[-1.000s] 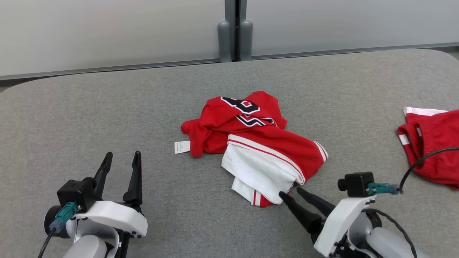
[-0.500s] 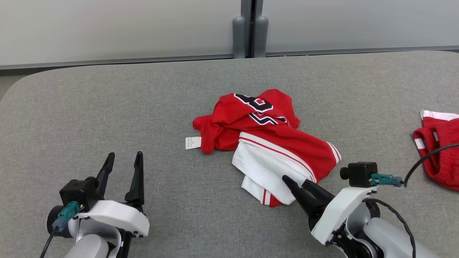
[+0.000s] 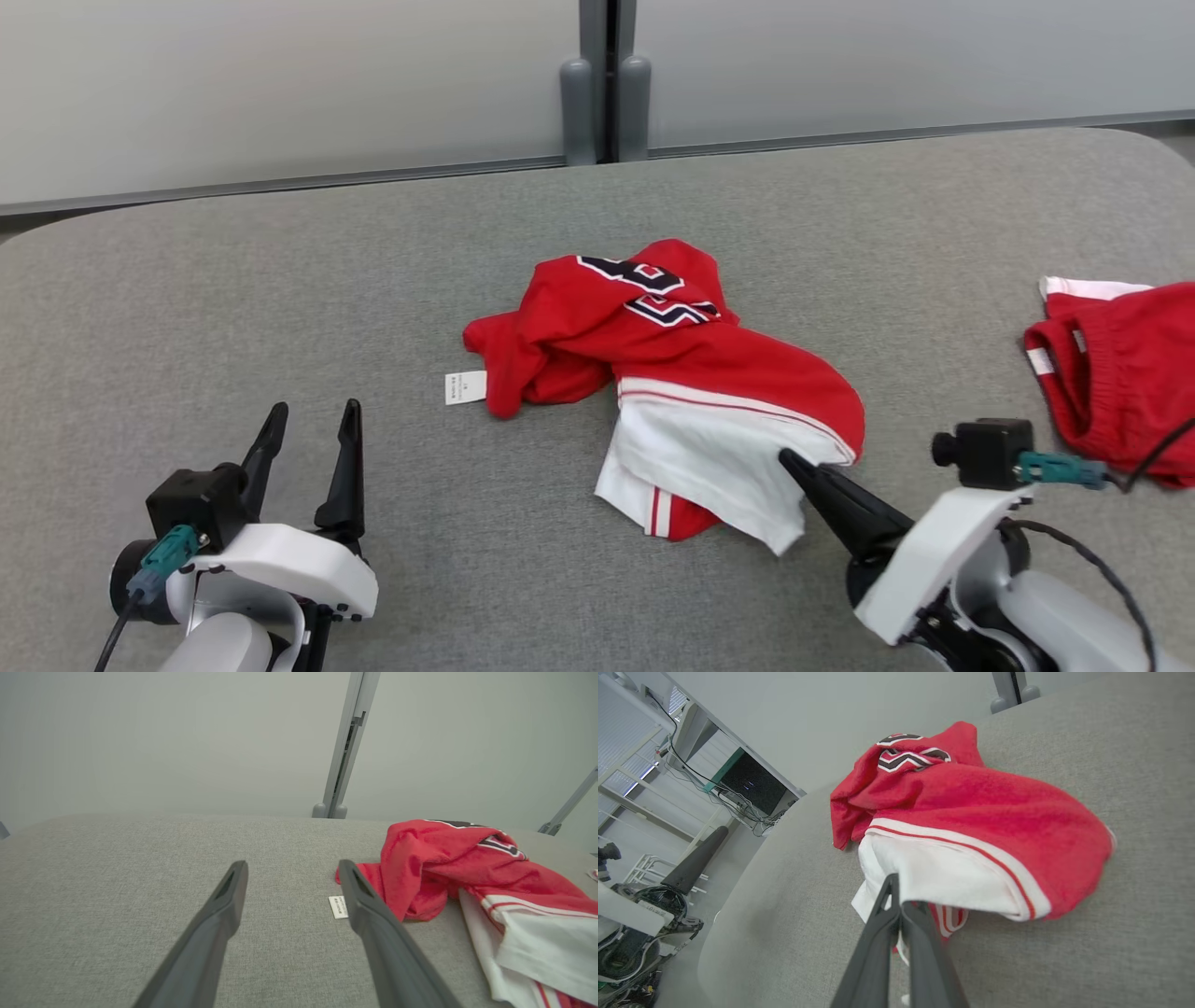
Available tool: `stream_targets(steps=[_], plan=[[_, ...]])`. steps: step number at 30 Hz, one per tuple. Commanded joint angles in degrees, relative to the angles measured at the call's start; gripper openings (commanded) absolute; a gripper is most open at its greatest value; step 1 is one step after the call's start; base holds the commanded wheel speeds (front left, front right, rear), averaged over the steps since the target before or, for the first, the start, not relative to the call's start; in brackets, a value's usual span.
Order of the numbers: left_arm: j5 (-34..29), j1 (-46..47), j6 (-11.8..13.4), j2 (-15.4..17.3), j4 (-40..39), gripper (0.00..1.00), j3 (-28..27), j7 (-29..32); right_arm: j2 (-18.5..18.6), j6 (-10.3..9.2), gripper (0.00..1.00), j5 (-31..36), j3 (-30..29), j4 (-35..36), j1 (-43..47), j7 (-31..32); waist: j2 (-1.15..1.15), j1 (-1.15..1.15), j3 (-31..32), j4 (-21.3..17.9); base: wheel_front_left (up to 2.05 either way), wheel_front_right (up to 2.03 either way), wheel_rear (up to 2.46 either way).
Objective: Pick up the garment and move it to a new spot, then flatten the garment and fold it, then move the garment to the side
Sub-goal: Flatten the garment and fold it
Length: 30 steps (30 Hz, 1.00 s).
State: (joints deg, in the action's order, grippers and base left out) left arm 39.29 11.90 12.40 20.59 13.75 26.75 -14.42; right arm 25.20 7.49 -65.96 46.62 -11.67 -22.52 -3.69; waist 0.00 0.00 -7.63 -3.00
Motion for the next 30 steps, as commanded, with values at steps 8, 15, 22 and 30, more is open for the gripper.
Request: stream_targets(steps=[8,15,22,30], plan=[[0.2,-0.6,0.4,1.1,-0.6,1.00,0.0,0.6,11.1,0.01,0.00,-9.7,-2.5,8.5,6.7,7.1,0.00,0.00,0.2,-2.7,0.00,0.00,0.00],[0.2,-0.7,0.7,1.9,-1.1,1.00,0.2,1.3,19.9,0.01,0.00,-19.8,-5.0,9.6,11.5,14.3,0.00,0.00,-0.3,-3.1,0.00,0.00,0.00],[-0.1,-0.2,1.2,3.0,-1.8,1.00,0.4,2.6,24.4,0.01,0.00,-23.9,-5.1,5.2,11.5,21.0,0.00,0.00,-1.5,-2.4,0.00,0.00,0.00],[0.6,-0.1,1.1,2.7,-1.5,1.00,0.9,3.7,20.7,0.01,1.00,-20.7,-3.8,-1.9,8.0,20.7,0.00,0.00,-1.3,-1.8,0.00,0.00,0.00]])
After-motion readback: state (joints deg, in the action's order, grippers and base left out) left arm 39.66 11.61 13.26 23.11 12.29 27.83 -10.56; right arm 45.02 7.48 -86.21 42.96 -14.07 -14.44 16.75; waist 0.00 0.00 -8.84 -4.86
